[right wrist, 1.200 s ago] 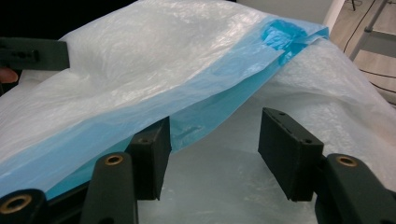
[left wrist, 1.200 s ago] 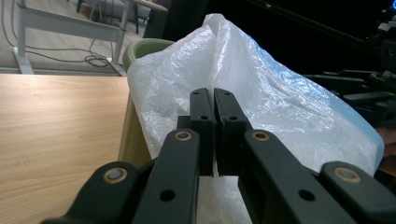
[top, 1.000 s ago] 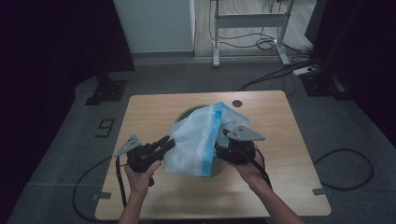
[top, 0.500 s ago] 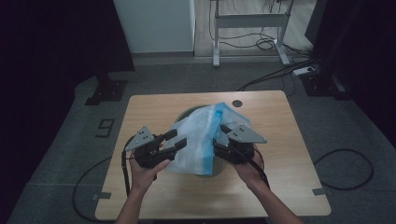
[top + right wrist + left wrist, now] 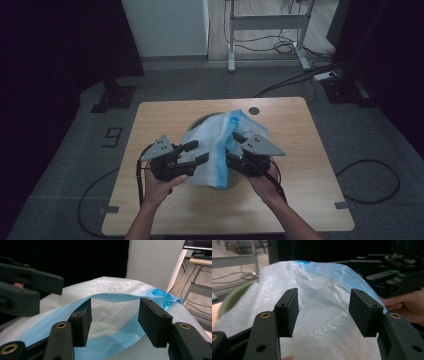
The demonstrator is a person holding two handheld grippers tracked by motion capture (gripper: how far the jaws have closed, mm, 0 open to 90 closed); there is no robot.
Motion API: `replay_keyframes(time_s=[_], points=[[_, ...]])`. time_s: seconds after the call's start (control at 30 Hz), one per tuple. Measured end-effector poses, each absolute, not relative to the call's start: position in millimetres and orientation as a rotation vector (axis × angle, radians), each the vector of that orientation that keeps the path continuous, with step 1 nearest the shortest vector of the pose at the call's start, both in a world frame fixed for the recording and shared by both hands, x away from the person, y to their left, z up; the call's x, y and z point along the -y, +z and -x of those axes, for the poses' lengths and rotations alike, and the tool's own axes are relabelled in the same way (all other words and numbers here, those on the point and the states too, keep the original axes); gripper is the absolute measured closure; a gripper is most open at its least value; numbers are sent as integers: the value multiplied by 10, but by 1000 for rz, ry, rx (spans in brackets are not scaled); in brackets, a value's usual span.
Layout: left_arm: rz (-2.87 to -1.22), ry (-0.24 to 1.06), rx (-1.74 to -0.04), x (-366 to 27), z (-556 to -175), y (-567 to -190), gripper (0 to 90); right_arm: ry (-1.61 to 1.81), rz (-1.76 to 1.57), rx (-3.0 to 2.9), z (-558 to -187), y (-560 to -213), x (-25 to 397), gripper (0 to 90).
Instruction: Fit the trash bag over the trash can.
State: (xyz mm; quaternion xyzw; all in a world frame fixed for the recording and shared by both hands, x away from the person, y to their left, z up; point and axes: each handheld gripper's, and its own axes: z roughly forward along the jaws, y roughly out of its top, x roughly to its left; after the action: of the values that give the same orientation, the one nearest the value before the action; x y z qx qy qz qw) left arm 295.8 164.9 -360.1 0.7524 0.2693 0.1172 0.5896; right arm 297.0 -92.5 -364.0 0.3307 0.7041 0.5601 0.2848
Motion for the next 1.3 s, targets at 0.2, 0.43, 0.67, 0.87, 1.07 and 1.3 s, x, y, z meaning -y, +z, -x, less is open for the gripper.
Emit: replay_keyframes(time_s=[0.2, 0.43, 0.67, 0.87, 1.07, 1.3], points=[[-1772, 249, -592, -1591, -2905, -3602, 335, 1491, -878, -1881, -2971, -3625, 901, 441], [-1830, 263, -571, -1486, -2881, -3611, 308, 1506, -861, -1875, -2936, -3589, 863, 458], [-1835, 289, -596, -1447, -2922, -3657, 581, 1521, -841, -1883, -2924, -3591, 843, 459], [-1826, 298, -618, -1446, -2944, -3677, 825, 1524, -834, -1887, -2918, -3593, 844, 458], [-1777, 338, -626, -1472, -2917, -3685, 897, 1520, -835, -1890, -2914, -3612, 860, 454], [-1680, 367, -646, -1591, -2866, -3679, 898, 1518, -881, -1886, -2916, -3667, 965, 442]])
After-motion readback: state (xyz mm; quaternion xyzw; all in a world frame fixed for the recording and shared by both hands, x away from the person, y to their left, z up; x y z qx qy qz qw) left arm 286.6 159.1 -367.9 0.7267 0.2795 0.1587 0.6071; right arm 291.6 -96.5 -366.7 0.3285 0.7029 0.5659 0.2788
